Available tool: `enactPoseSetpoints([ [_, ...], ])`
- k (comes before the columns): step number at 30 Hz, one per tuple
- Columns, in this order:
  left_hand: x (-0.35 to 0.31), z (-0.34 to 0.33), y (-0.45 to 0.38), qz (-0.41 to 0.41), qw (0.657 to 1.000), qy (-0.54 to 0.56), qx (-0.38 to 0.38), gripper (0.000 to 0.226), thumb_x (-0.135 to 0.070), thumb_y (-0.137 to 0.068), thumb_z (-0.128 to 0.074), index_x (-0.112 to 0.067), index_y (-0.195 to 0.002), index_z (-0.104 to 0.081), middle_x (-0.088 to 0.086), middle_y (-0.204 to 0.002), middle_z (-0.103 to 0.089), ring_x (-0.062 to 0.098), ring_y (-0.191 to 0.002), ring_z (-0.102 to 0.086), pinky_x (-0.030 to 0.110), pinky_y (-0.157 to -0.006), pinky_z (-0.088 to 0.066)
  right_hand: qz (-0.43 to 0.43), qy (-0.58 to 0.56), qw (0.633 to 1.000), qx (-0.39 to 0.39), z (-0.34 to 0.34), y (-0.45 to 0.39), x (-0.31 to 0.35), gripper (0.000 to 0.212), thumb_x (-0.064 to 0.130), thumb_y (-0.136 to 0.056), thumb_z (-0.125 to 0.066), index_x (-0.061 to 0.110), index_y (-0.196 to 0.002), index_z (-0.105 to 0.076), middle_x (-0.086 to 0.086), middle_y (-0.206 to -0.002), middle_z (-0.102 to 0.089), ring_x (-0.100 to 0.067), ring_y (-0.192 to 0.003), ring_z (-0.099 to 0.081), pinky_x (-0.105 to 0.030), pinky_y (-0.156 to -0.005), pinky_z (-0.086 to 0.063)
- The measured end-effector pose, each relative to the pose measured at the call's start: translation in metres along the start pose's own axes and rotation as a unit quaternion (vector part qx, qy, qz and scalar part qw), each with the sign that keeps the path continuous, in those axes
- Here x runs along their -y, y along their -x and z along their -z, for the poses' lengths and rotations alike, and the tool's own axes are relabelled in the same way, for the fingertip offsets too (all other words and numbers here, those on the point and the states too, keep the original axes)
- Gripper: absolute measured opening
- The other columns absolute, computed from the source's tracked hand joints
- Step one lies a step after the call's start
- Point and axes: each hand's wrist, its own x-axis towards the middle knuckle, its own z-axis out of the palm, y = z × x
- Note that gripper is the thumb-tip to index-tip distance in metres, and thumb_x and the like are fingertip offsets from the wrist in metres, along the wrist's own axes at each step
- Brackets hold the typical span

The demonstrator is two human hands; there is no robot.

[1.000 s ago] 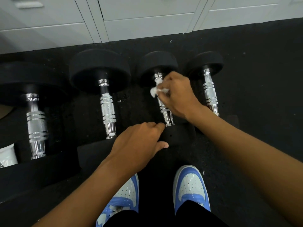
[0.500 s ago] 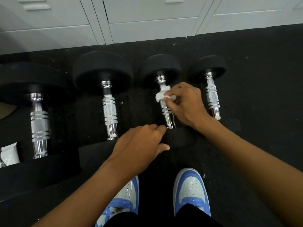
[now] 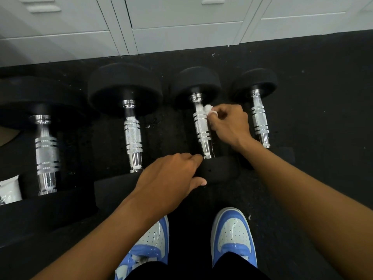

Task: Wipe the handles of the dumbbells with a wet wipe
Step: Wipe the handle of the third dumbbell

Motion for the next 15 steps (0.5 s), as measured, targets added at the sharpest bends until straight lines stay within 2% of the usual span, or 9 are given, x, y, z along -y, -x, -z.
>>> enactPoseSetpoints([
  [3,0.0,0.0,0.0,0.0,1.0,0.005,0.001,0.05,-0.052,-0.093,-0.043,-0.023,-0.134,-0.043,-0.004,-0.125,-0.057,0.018,-0.109,-0.057,0.034,-0.089,-0.048,0.009,-0.025,0.999,-0.021,-0.002,-0.014,0.015,0.01,0.026,-0.085,-0.061,0.022,-0.083,-0.07,0.008,-0.066,-0.062,-0.006,-0.066,-0.057,-0.001,-0.053,-0.035],
  [6,0.001,-0.001,0.0,-0.002,1.0,0.001,-0.003,0.05,-0.052,-0.093,-0.044,-0.023,-0.134,-0.043,-0.004,-0.124,-0.057,0.018,-0.108,-0.058,0.033,-0.088,-0.049,0.054,-0.012,0.998,-0.012,0.003,-0.006,0.019,0.008,0.025,-0.084,-0.064,0.023,-0.082,-0.072,0.012,-0.067,-0.063,0.0,-0.065,-0.057,0.003,-0.059,-0.036],
  [8,0.001,-0.002,-0.001,-0.004,1.0,-0.004,-0.004,0.051,-0.051,-0.094,-0.044,-0.022,-0.135,-0.042,-0.004,-0.125,-0.057,0.018,-0.108,-0.058,0.032,-0.087,-0.048,0.052,0.007,0.999,0.004,0.005,0.006,0.007,0.009,0.026,-0.083,-0.065,0.022,-0.083,-0.073,0.007,-0.071,-0.068,-0.005,-0.069,-0.062,-0.006,-0.07,-0.044],
  [10,0.002,-0.002,-0.001,-0.006,1.0,-0.007,-0.001,0.051,-0.051,-0.094,-0.043,-0.022,-0.136,-0.041,-0.003,-0.126,-0.056,0.019,-0.108,-0.058,0.033,-0.088,-0.048,0.014,0.009,1.0,0.019,0.004,0.011,-0.006,0.011,0.026,-0.083,-0.063,0.02,-0.078,-0.071,0.001,-0.072,-0.071,-0.015,-0.076,-0.067,-0.028,-0.082,-0.052],
  [11,0.001,-0.002,-0.001,-0.007,1.0,-0.007,0.001,0.051,-0.051,-0.094,-0.043,-0.022,-0.136,-0.04,-0.003,-0.127,-0.056,0.019,-0.109,-0.057,0.034,-0.088,-0.048,-0.007,0.012,1.0,0.022,0.003,0.009,-0.008,0.013,0.026,-0.083,-0.061,0.019,-0.076,-0.07,-0.001,-0.071,-0.071,-0.018,-0.078,-0.067,-0.032,-0.083,-0.053],
  [13,0.001,-0.001,-0.001,-0.009,1.0,-0.005,0.002,0.052,-0.051,-0.094,-0.042,-0.021,-0.136,-0.041,-0.003,-0.127,-0.056,0.019,-0.109,-0.058,0.034,-0.088,-0.048,-0.023,0.01,1.0,0.01,0.001,-0.001,-0.003,0.014,0.024,-0.083,-0.059,0.017,-0.076,-0.069,0.0,-0.07,-0.07,-0.018,-0.08,-0.067,-0.025,-0.078,-0.049],
  [15,0.001,-0.001,-0.001,-0.01,1.0,-0.006,-0.002,0.051,-0.051,-0.094,-0.043,-0.021,-0.135,-0.042,-0.002,-0.125,-0.057,0.019,-0.107,-0.058,0.033,-0.087,-0.049,0.002,-0.012,1.0,-0.013,0.001,-0.005,0.008,0.011,0.024,-0.083,-0.061,0.02,-0.079,-0.07,0.006,-0.069,-0.067,-0.01,-0.076,-0.065,-0.019,-0.073,-0.046],
])
